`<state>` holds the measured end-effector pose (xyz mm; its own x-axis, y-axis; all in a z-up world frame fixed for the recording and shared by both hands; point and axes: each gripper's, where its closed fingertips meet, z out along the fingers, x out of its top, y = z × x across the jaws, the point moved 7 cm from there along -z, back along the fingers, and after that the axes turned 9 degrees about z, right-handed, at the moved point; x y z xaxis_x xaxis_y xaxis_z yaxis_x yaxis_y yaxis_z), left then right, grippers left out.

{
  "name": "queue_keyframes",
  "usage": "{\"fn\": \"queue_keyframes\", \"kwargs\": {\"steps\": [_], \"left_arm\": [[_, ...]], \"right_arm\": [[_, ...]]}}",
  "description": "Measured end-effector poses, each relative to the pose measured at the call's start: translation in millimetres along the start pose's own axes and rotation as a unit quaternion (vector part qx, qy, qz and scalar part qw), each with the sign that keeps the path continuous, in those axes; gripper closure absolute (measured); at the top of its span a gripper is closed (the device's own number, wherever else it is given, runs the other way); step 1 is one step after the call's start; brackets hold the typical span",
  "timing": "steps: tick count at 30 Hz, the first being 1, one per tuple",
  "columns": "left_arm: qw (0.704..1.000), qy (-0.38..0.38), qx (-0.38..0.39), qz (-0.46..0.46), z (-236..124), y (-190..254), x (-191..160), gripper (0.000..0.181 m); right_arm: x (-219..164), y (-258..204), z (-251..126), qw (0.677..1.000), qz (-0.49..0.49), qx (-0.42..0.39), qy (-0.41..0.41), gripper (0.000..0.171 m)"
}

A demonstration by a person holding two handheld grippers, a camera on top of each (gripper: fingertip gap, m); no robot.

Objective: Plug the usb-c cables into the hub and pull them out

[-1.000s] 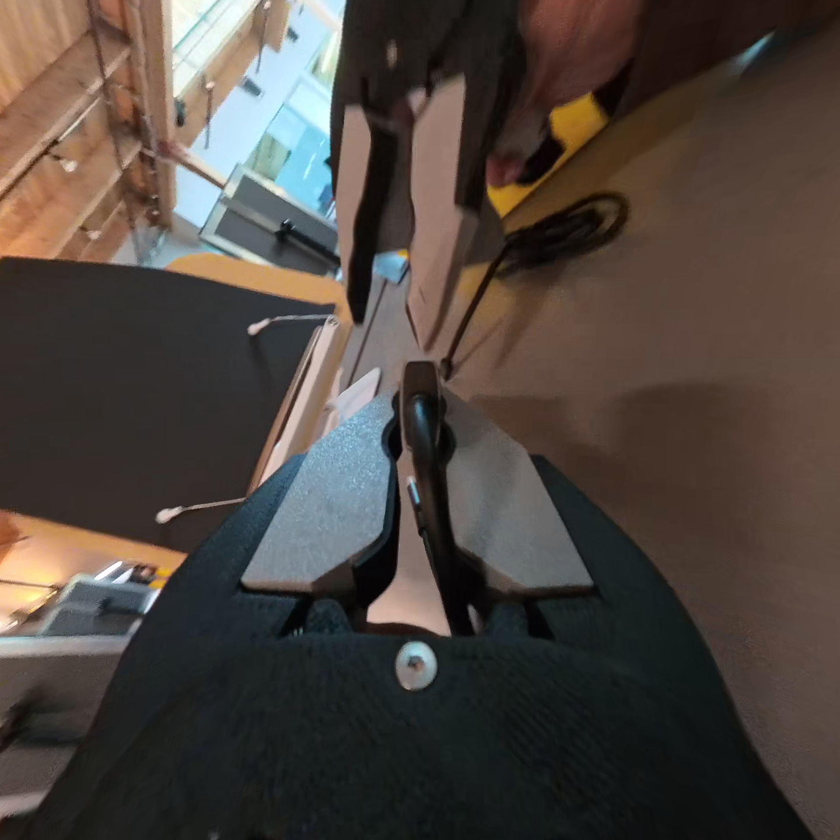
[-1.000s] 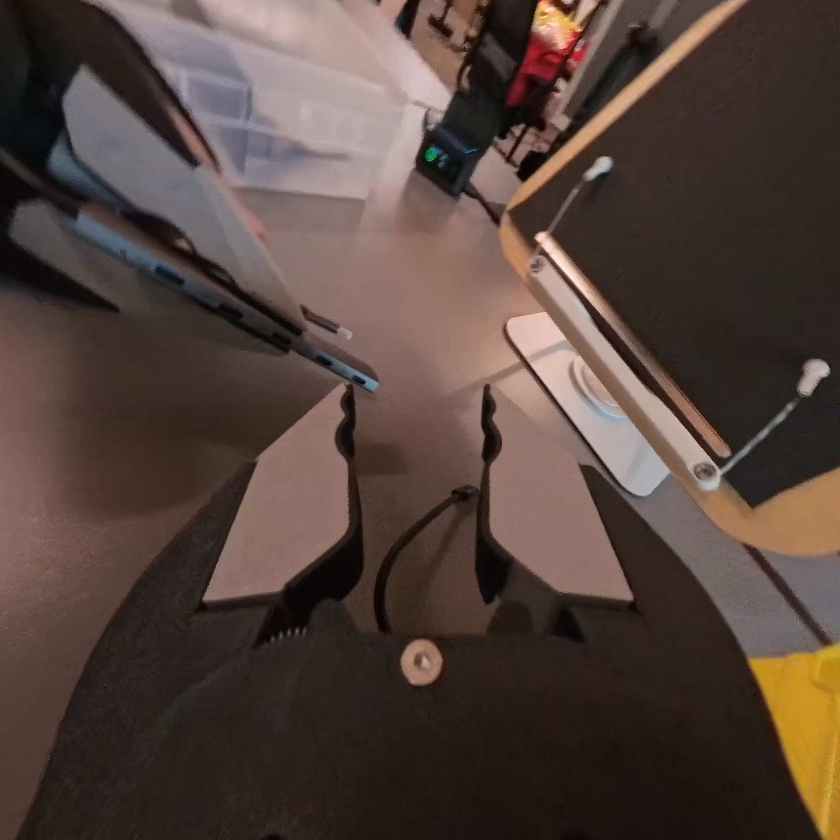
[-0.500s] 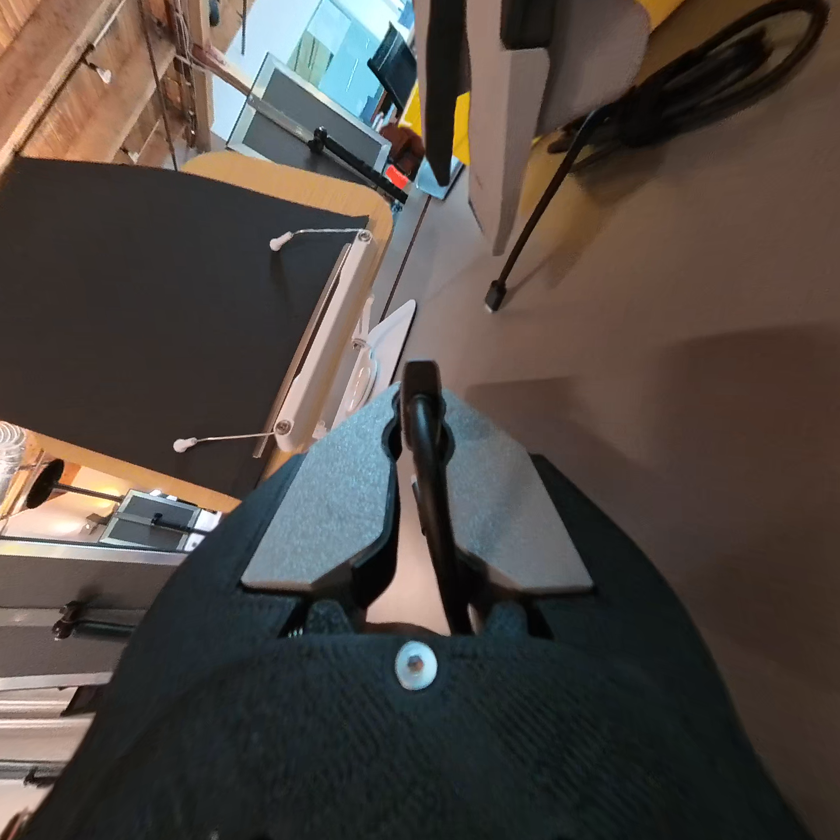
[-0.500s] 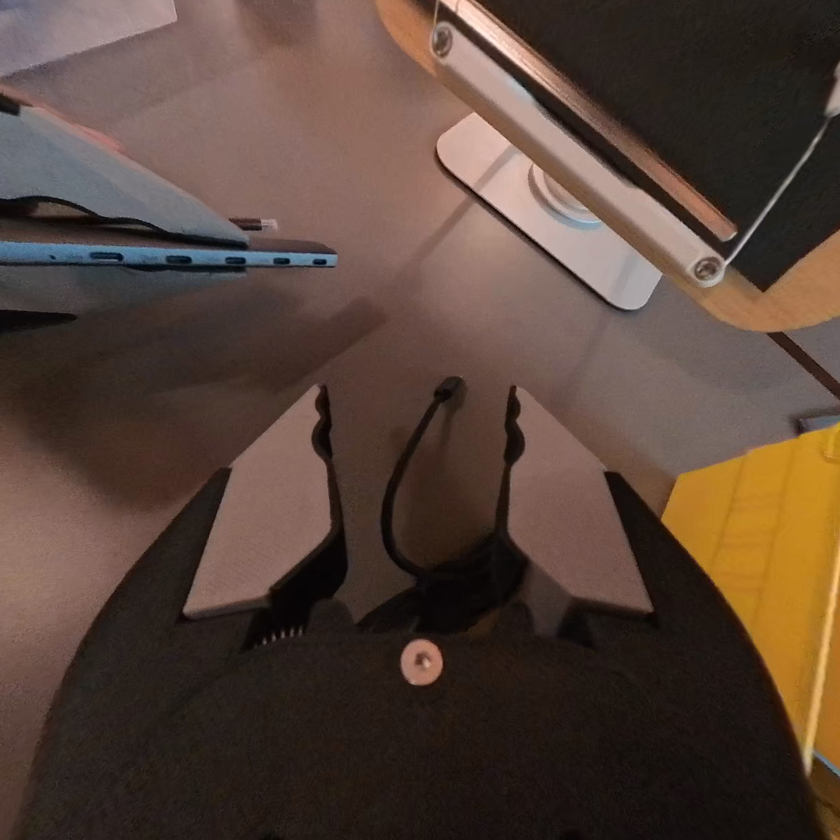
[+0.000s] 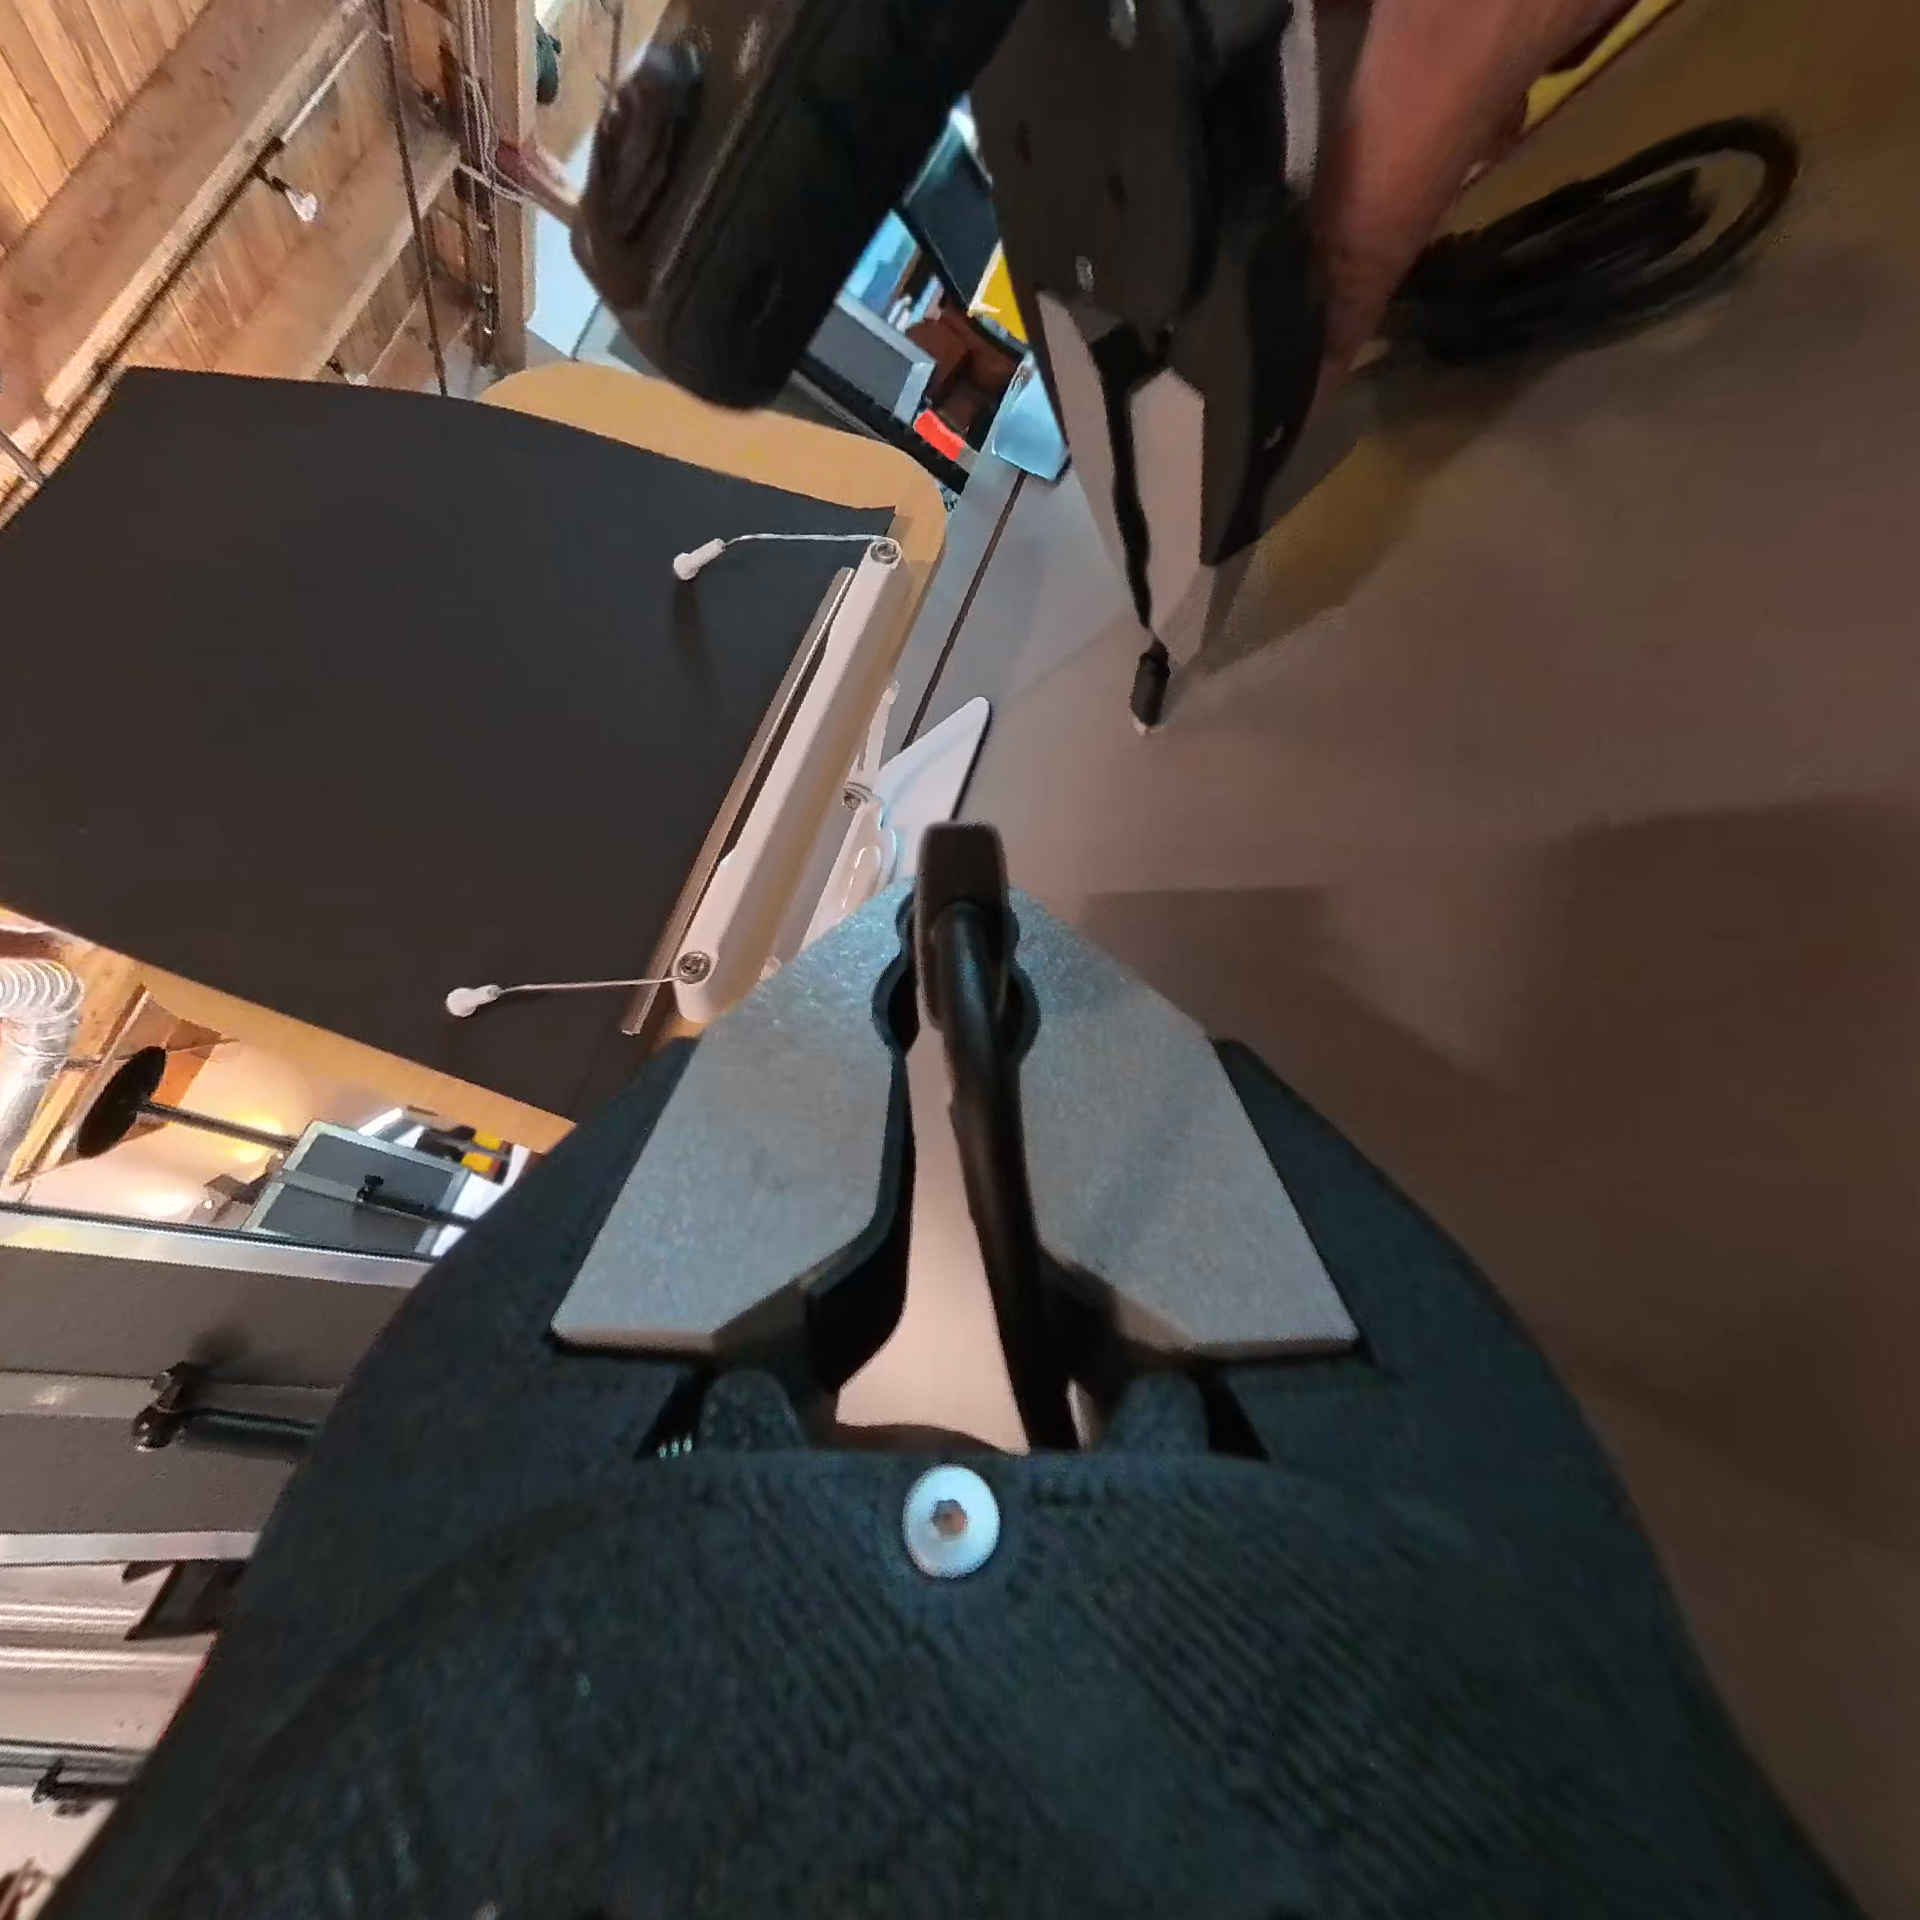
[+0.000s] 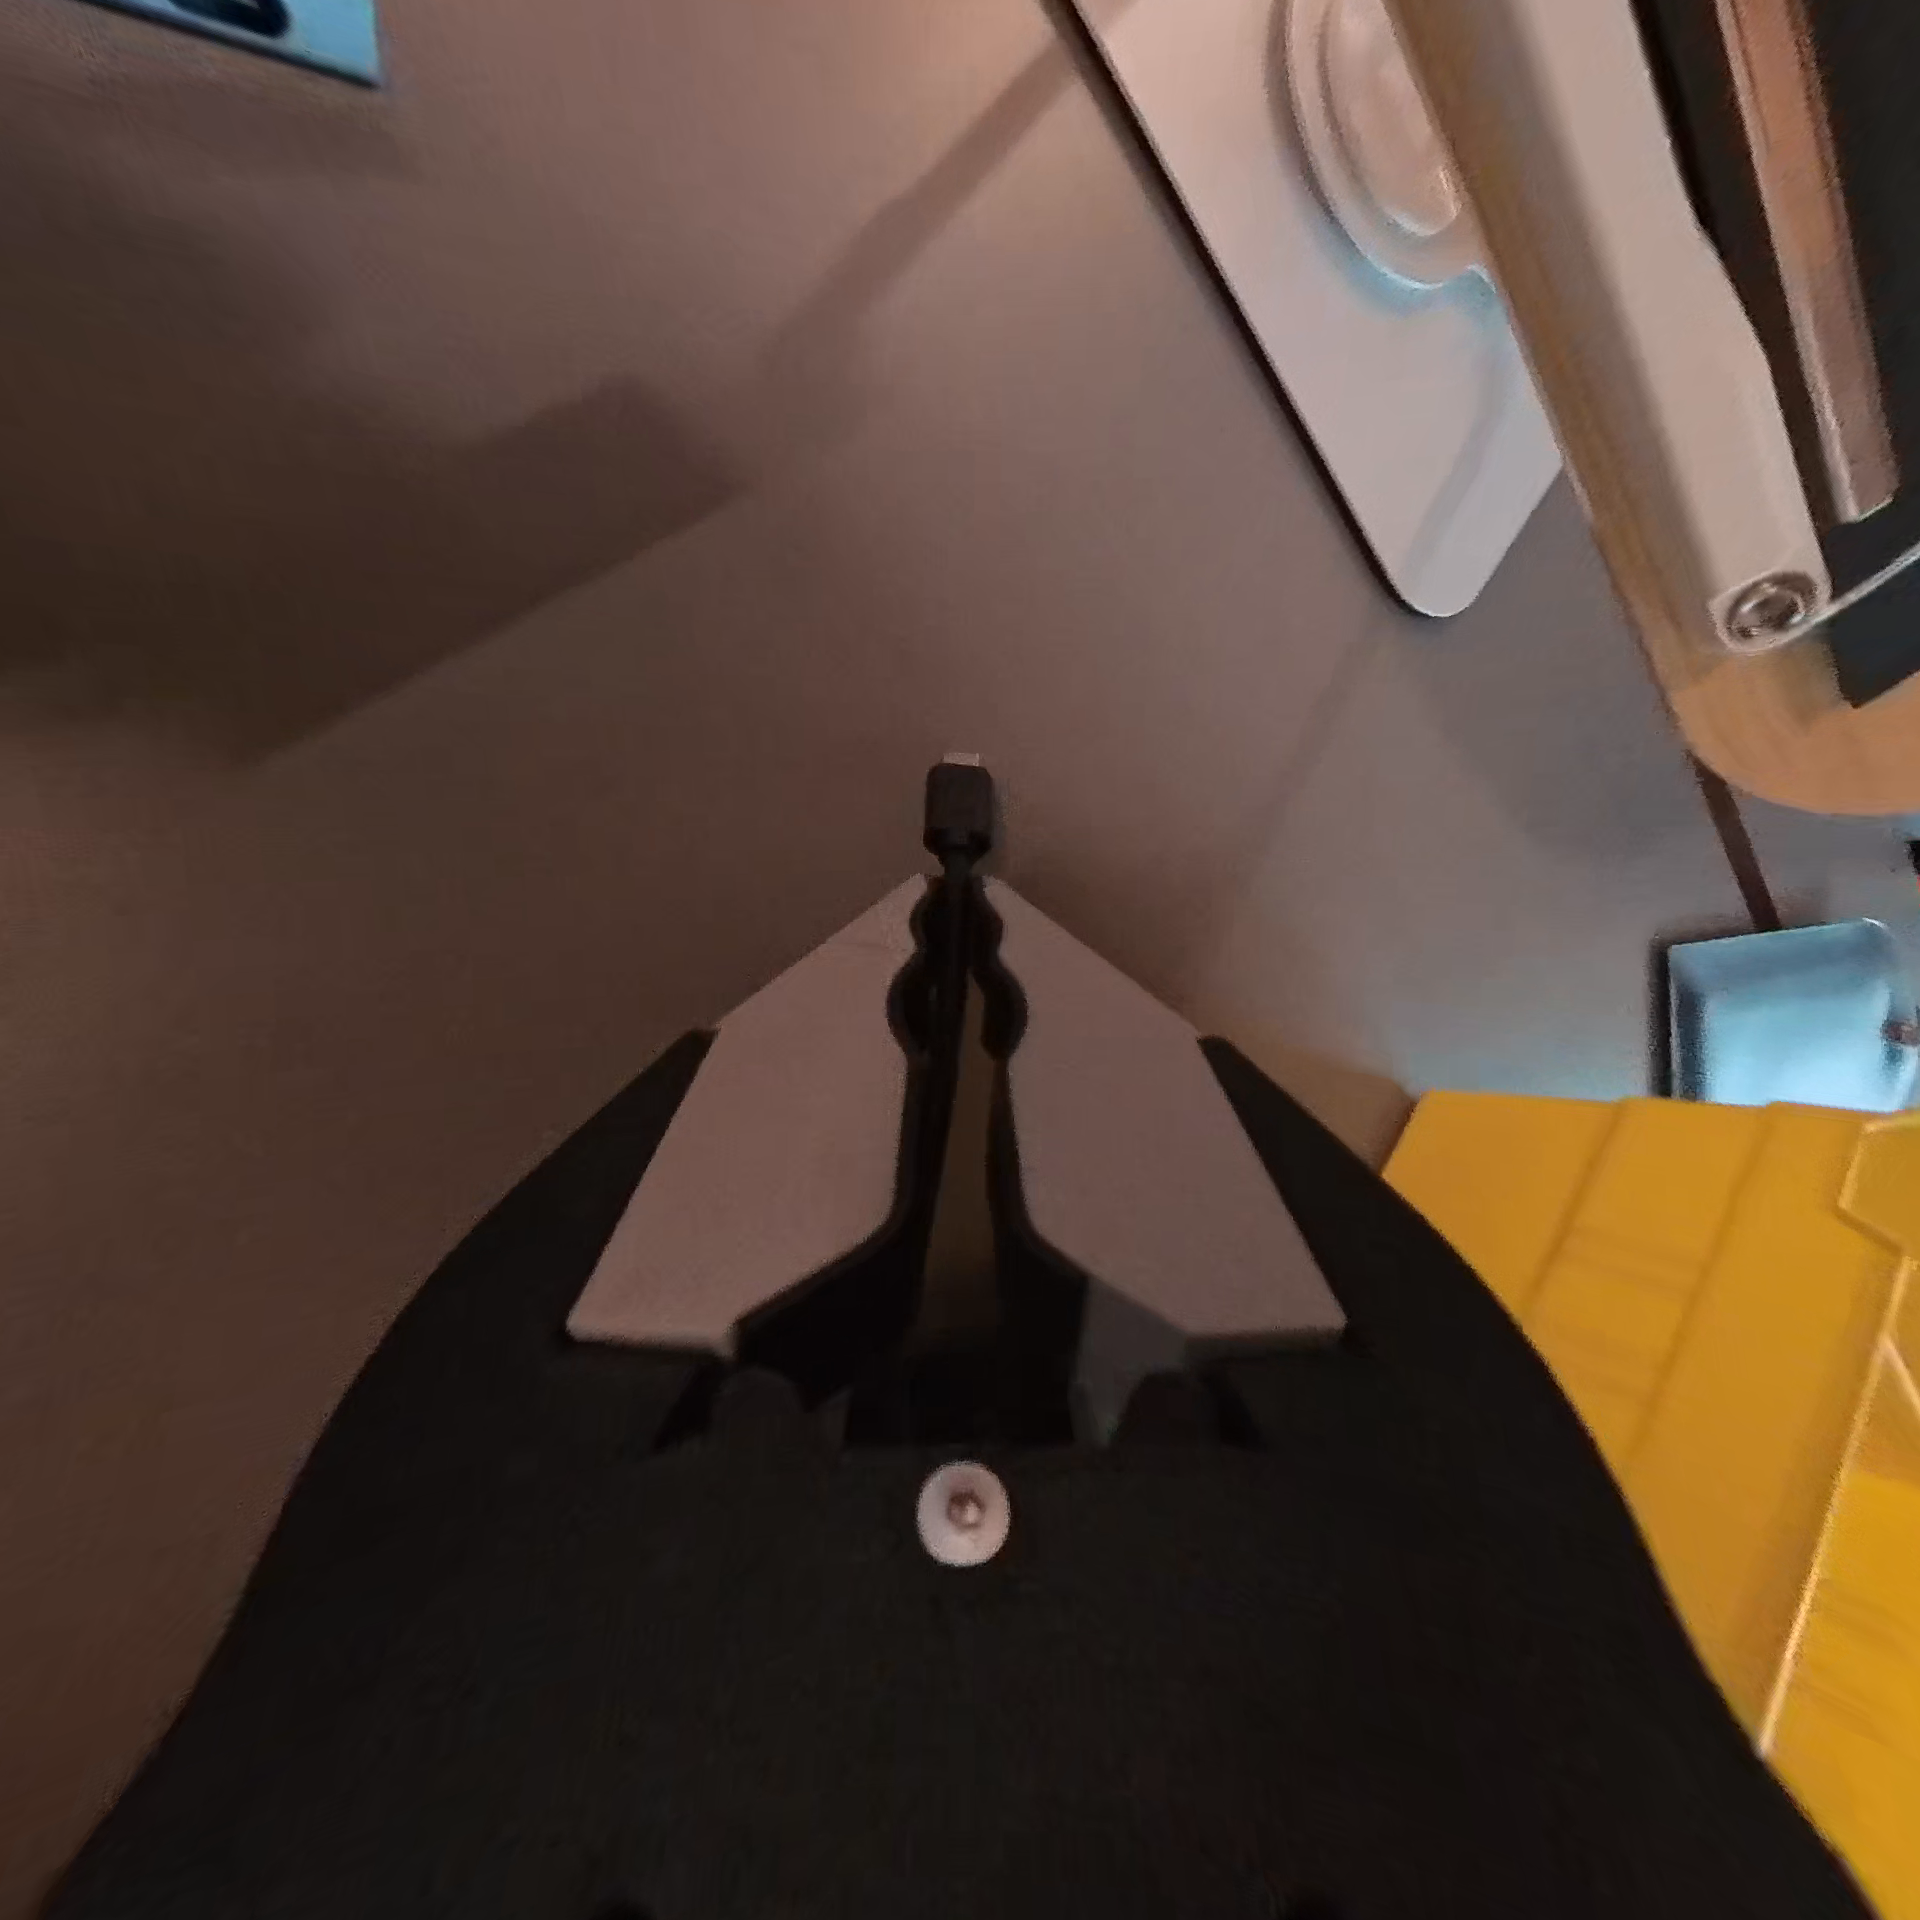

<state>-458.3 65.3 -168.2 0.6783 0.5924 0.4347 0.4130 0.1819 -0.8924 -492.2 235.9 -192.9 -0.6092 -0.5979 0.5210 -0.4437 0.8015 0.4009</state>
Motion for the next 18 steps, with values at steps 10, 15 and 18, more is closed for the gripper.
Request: {"fn": "queue_keyframes", "kwargs": {"steps": [10, 15, 18], "left_arm": [[1.0, -0.008, 0.005, 0.029, 6, 6, -4, 0.174], [0.999, -0.005, -0.011, 0.053, 7, 14, 0, 0.174], [0.998, 0.003, -0.012, 0.067, 6, 17, 7, 0.174]], "right_arm": [[7, -16, -53, 0.941, 0.044, 0.256, 0.218, 0.171], [4, -22, -64, 0.897, 0.074, 0.365, 0.236, 0.171], [4, -25, -65, 0.898, 0.073, 0.368, 0.228, 0.171]]}}
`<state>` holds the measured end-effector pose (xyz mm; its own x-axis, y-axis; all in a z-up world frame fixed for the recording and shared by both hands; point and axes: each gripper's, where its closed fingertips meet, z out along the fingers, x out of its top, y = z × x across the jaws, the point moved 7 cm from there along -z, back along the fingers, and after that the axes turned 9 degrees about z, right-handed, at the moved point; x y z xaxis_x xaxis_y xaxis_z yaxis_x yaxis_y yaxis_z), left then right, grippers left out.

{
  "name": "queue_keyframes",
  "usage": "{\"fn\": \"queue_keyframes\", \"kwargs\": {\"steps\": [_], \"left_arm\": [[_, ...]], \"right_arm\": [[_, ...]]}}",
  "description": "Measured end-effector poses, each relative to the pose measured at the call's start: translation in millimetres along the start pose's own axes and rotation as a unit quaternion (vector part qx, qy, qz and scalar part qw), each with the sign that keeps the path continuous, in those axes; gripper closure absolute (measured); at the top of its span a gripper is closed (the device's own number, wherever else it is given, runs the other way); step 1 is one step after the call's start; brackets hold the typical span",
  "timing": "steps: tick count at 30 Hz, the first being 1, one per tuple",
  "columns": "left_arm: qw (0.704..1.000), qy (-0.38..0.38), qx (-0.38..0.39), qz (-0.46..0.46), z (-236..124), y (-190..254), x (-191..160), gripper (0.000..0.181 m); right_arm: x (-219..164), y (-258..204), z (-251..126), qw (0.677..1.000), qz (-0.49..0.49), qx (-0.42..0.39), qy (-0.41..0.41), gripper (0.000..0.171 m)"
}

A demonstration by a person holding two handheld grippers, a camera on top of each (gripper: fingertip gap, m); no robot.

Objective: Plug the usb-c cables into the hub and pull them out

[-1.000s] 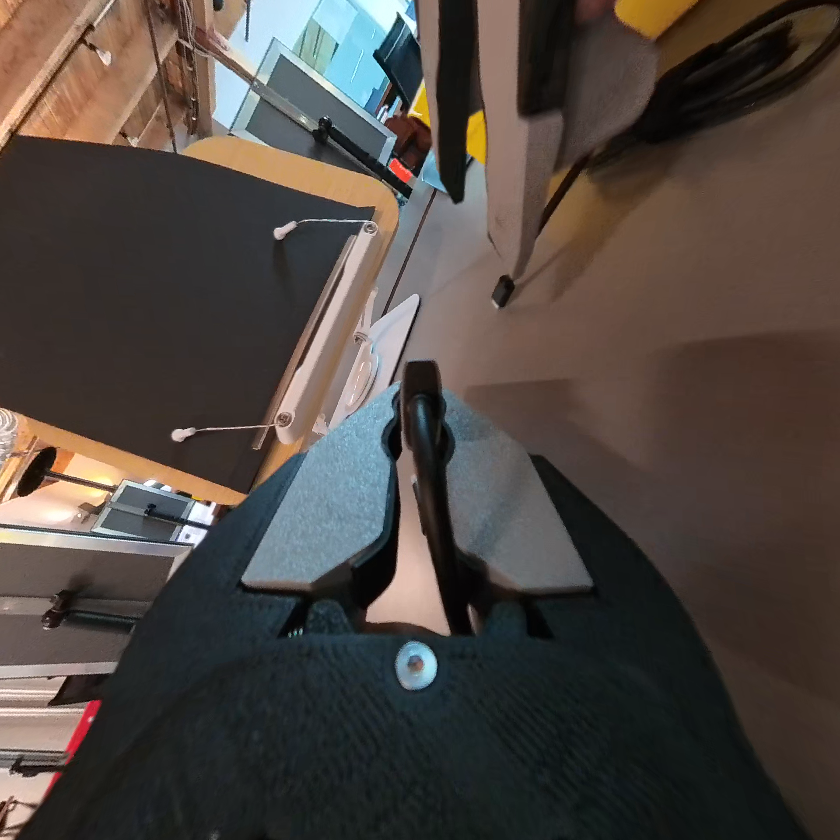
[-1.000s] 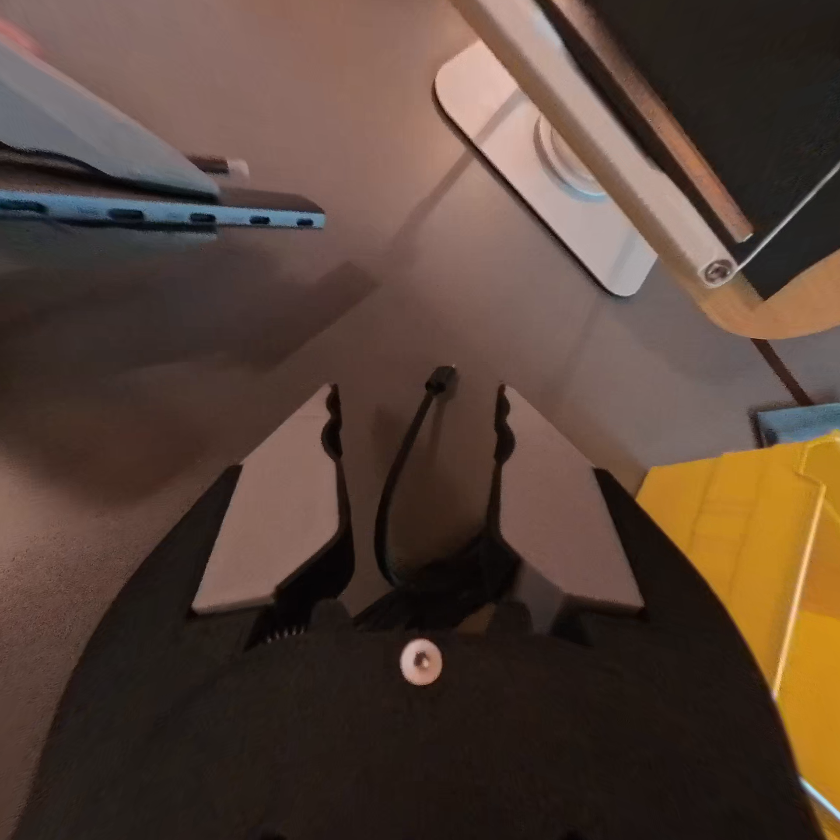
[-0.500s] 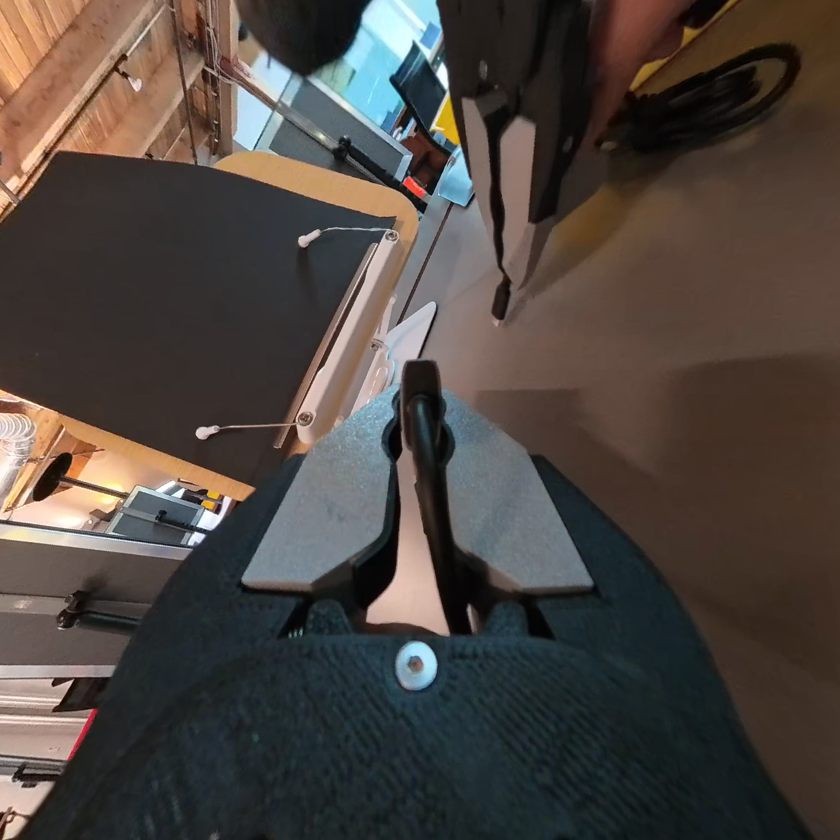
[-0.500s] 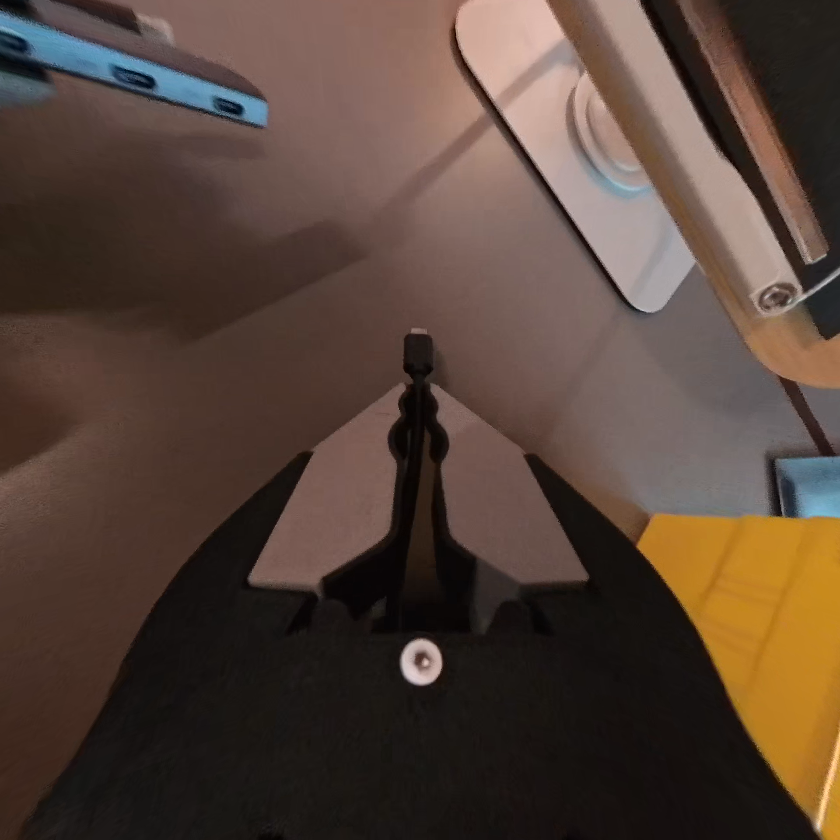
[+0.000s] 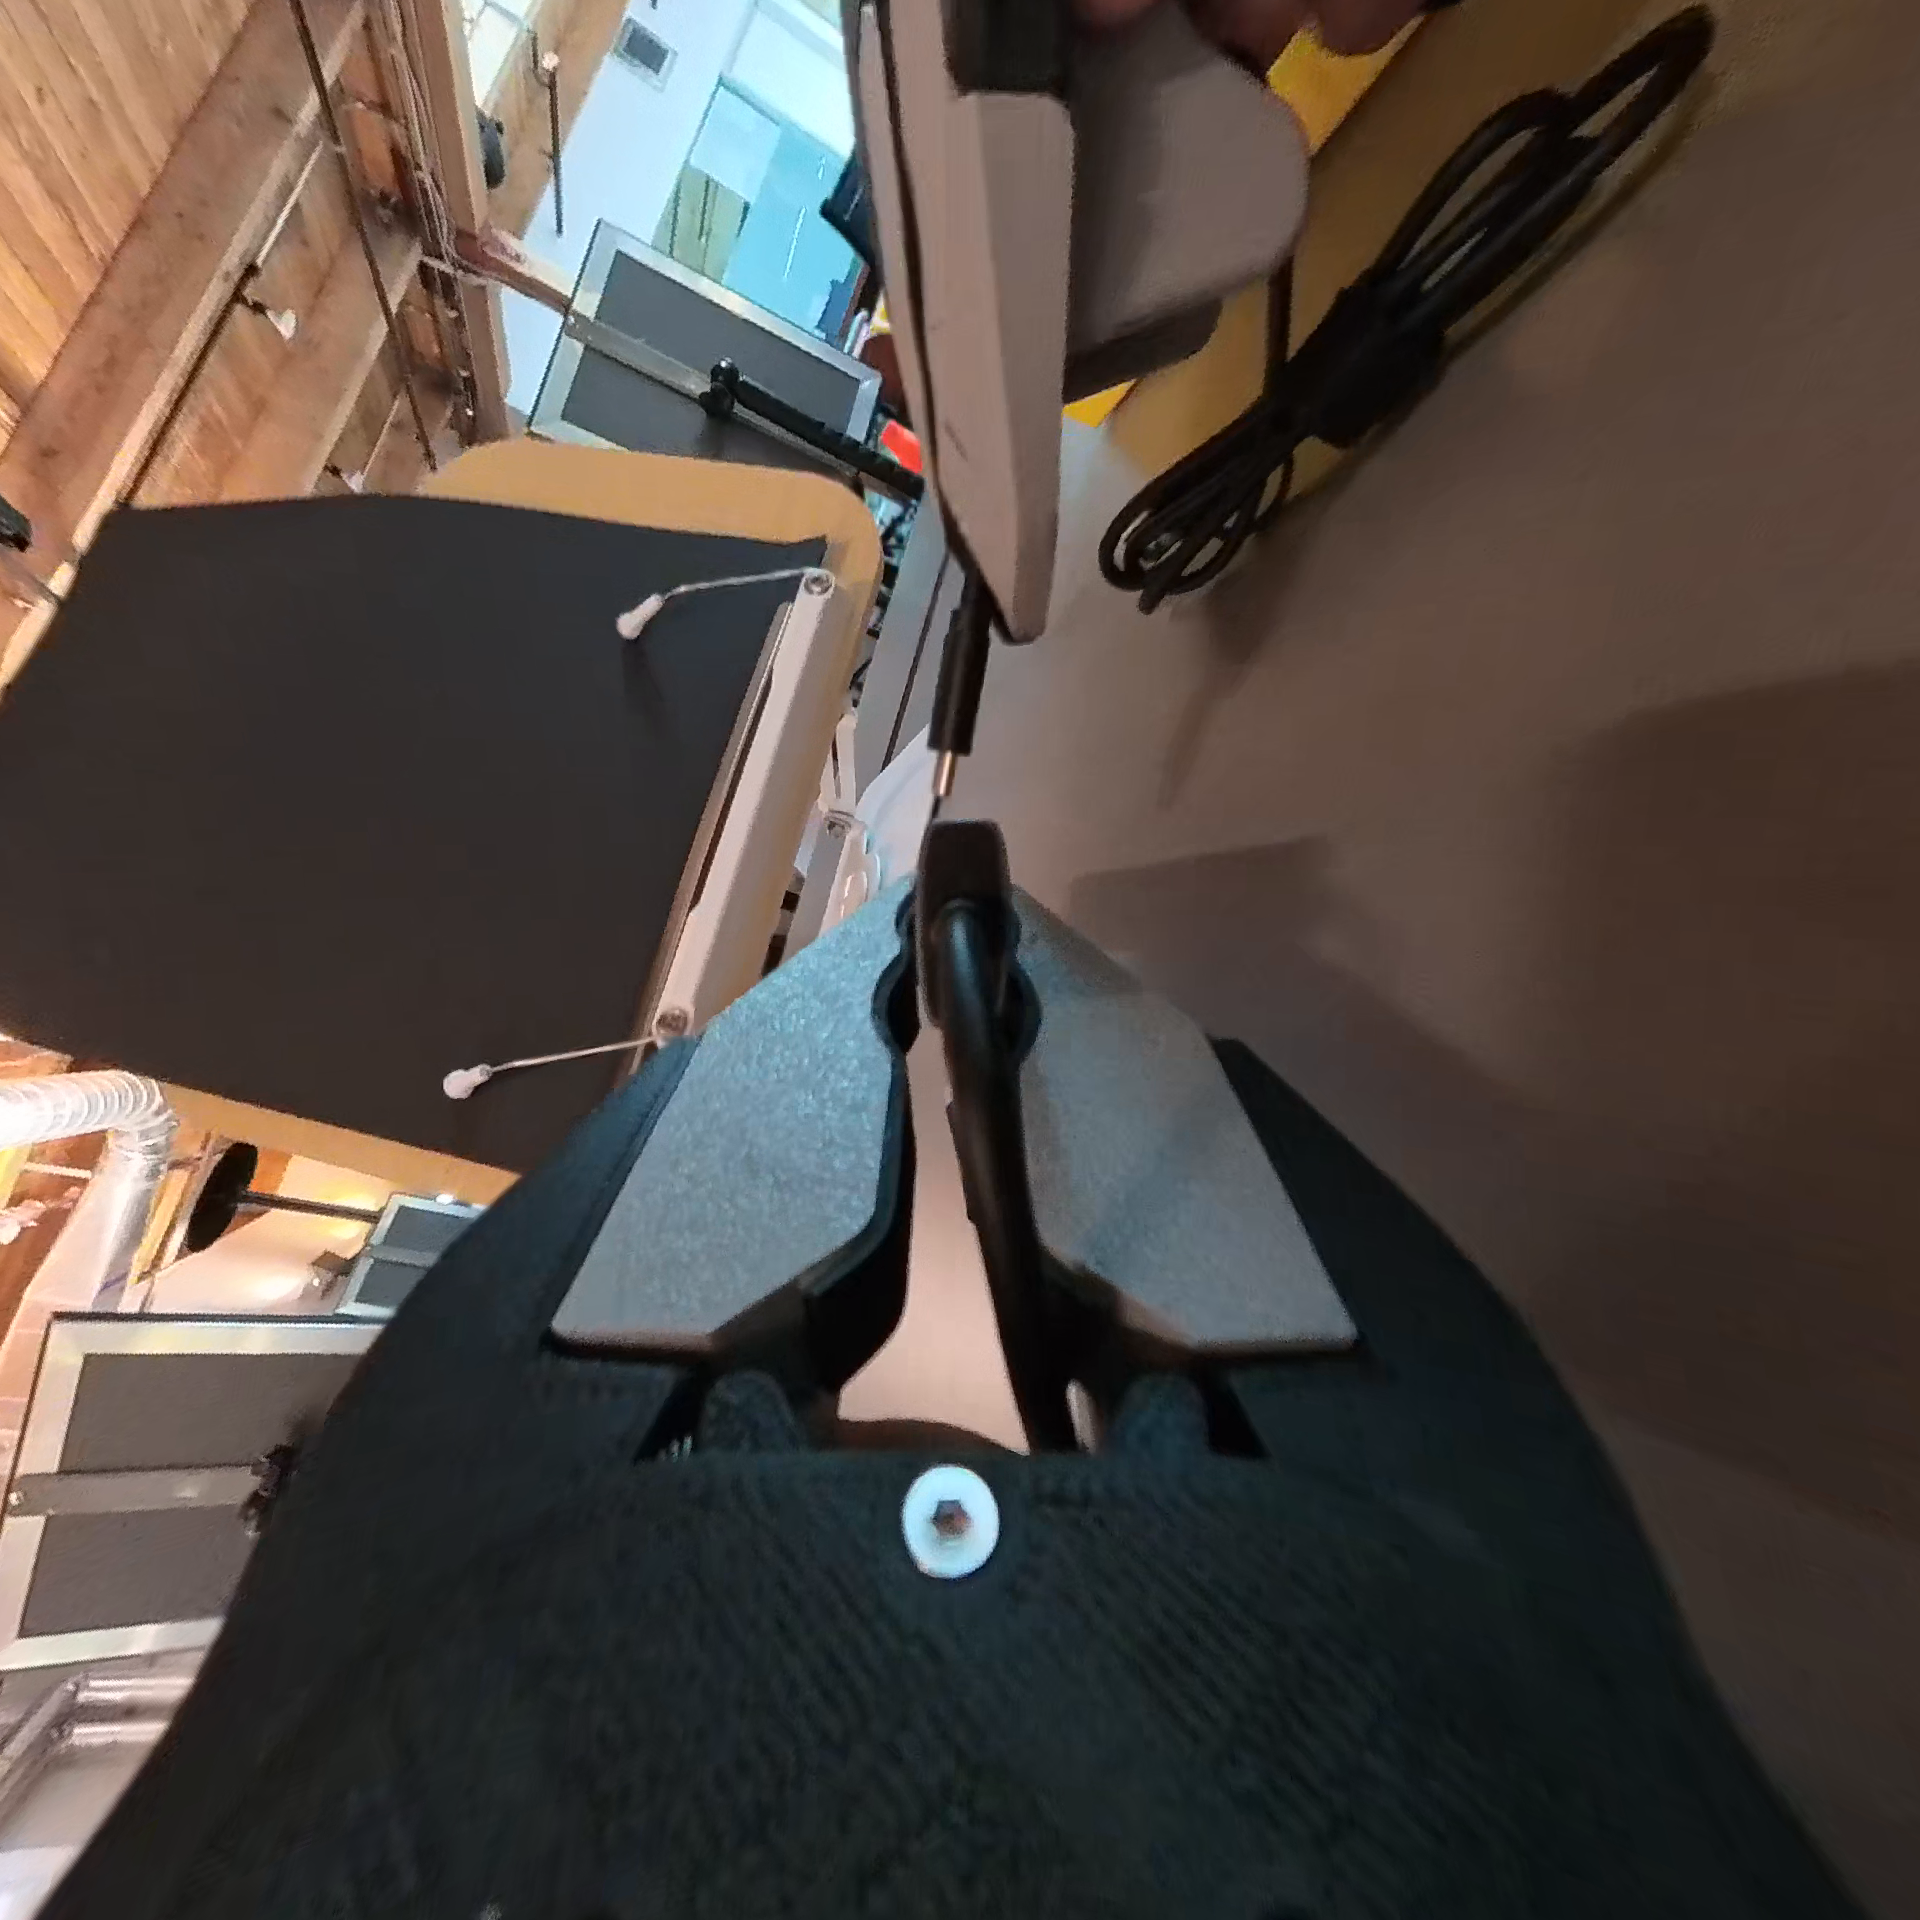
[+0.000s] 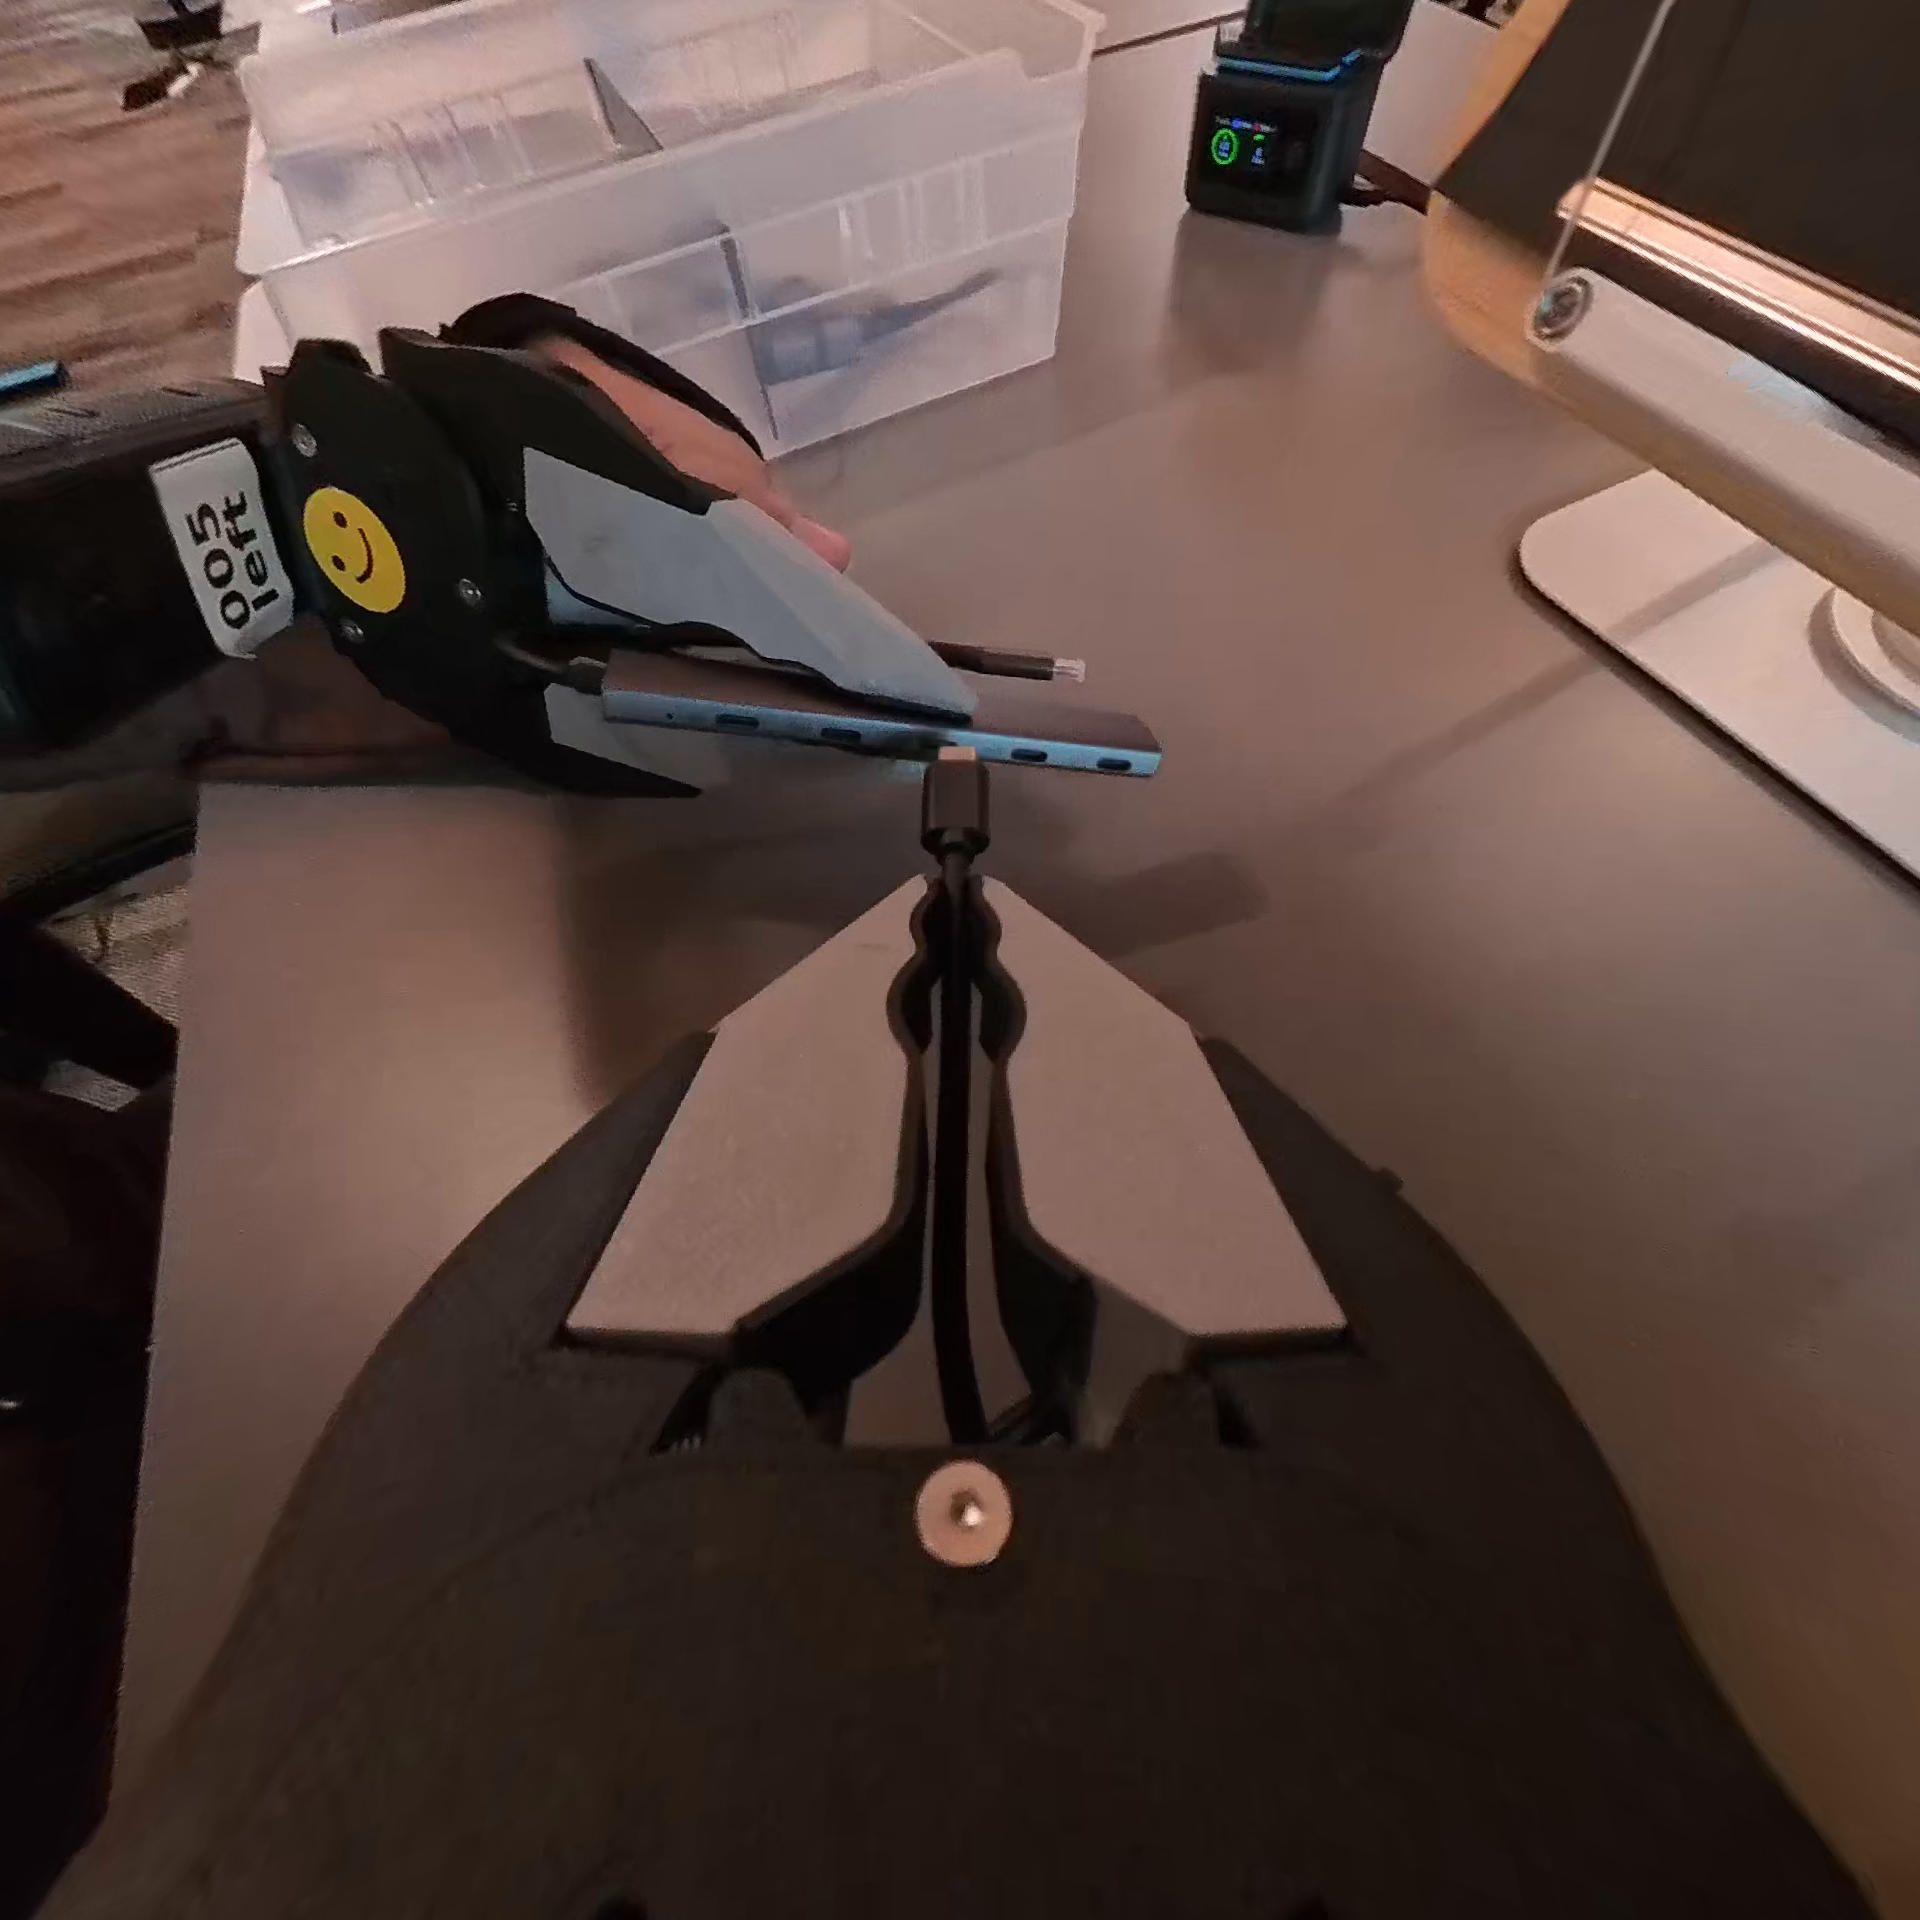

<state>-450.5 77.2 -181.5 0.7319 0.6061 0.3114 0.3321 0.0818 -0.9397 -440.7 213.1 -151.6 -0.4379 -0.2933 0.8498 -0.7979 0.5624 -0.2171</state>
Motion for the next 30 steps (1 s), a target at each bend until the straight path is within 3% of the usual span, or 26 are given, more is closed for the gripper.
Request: {"fn": "queue_keyframes", "kwargs": {"steps": [22, 30], "left_arm": [[0.999, 0.003, 0.016, 0.04, -5, 2, 10, 0.174], [0.998, -0.038, 0.019, 0.052, -3, 4, 16, 0.174]], "right_arm": [[-2, -6, 5, 0.999, 0.03, 0.036, -0.011, 0.171], [-4, -2, 6, 0.997, 0.054, 0.045, -0.011, 0.171]]}}
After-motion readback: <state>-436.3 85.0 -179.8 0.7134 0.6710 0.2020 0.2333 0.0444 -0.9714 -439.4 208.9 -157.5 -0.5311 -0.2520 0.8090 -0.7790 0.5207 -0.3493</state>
